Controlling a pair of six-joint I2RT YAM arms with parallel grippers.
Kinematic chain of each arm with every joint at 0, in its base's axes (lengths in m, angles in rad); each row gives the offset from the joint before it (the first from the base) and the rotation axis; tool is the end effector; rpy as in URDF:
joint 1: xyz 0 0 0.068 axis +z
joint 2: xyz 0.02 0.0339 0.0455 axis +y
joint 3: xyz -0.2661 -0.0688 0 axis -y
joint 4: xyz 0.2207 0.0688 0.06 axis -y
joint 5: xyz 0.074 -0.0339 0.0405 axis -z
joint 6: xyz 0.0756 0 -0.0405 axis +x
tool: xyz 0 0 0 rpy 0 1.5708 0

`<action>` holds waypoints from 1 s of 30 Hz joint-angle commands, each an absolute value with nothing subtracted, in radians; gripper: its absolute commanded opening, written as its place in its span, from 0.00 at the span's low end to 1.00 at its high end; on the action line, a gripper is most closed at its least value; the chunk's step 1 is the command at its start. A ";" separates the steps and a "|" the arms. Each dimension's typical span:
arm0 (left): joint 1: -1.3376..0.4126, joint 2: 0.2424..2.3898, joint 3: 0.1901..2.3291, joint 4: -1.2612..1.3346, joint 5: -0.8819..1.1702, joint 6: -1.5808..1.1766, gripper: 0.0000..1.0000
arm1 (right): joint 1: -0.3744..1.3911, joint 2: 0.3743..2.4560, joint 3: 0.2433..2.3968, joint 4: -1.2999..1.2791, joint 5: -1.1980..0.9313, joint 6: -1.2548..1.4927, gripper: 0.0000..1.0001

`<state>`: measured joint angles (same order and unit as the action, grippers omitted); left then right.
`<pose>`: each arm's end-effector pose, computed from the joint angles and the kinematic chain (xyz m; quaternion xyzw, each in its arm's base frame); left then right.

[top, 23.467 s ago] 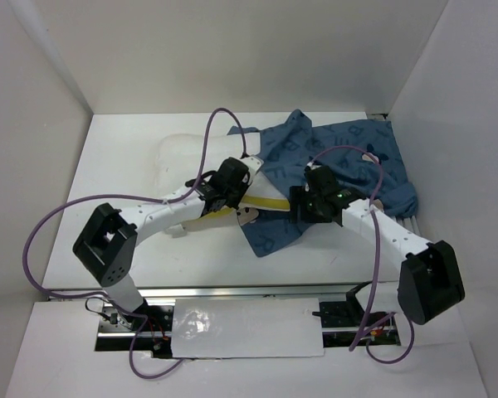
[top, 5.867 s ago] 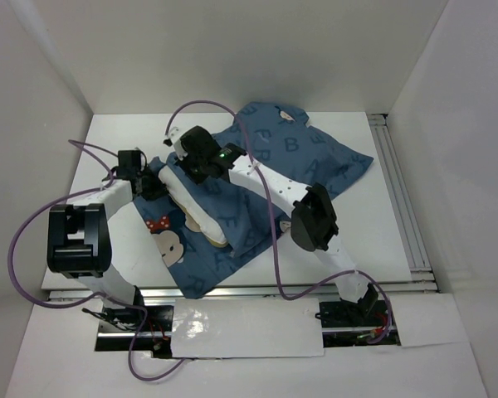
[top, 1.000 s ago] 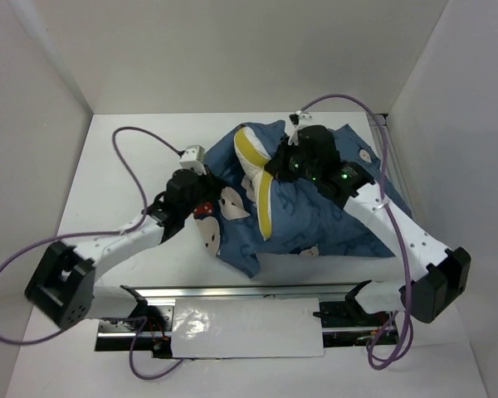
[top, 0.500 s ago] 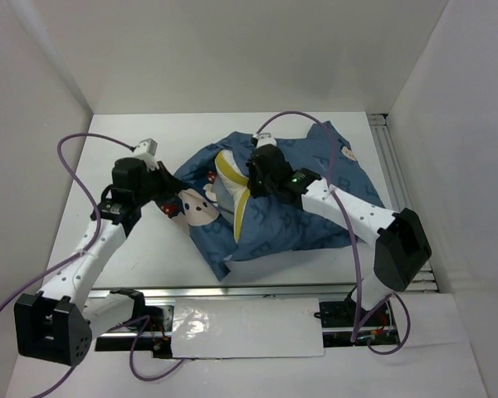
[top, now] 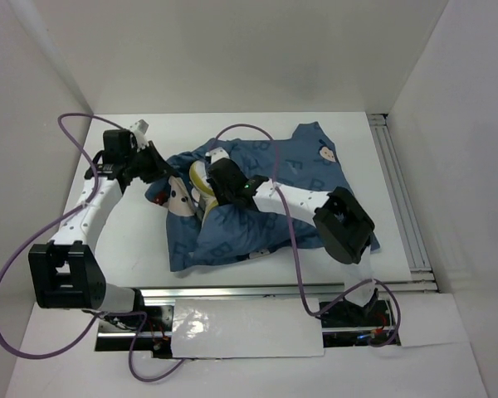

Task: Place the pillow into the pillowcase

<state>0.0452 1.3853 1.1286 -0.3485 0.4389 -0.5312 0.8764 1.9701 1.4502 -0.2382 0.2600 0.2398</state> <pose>0.3179 -0.0178 0.2960 -0.1488 0.8575 -0.2962 0.3934 0.3039 0.3346 0.2000 -0.2364 0.8811 0.1065 0.3955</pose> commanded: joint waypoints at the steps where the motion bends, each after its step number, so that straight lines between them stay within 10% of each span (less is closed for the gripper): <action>1: 0.038 1.351 1.207 -0.268 0.214 -0.524 0.00 | 0.844 2.080 1.423 -0.494 0.168 0.179 0.00; 4: 0.017 1.391 1.155 -0.351 0.089 -0.535 0.11 | 0.818 2.089 1.449 -0.466 0.048 0.208 0.00; 6: 0.008 1.403 1.146 -0.388 0.057 -0.535 0.51 | 0.793 2.098 1.450 -0.445 -0.020 0.218 0.00; 11: -0.054 1.378 1.114 -0.440 -0.052 -0.545 1.00 | 0.784 2.152 1.500 -0.445 -0.080 0.268 0.00; 20: -0.380 1.380 1.014 -0.391 -0.035 -0.540 1.00 | 0.752 2.157 1.502 -0.390 -0.187 0.328 0.00; 23: -0.417 1.449 0.996 -0.386 -0.036 -0.566 0.80 | 0.732 2.157 1.480 -0.380 -0.212 0.339 0.00; 30: -0.417 1.512 0.973 -0.390 -0.063 -0.647 0.74 | 0.723 2.126 1.447 -0.367 -0.221 0.339 0.00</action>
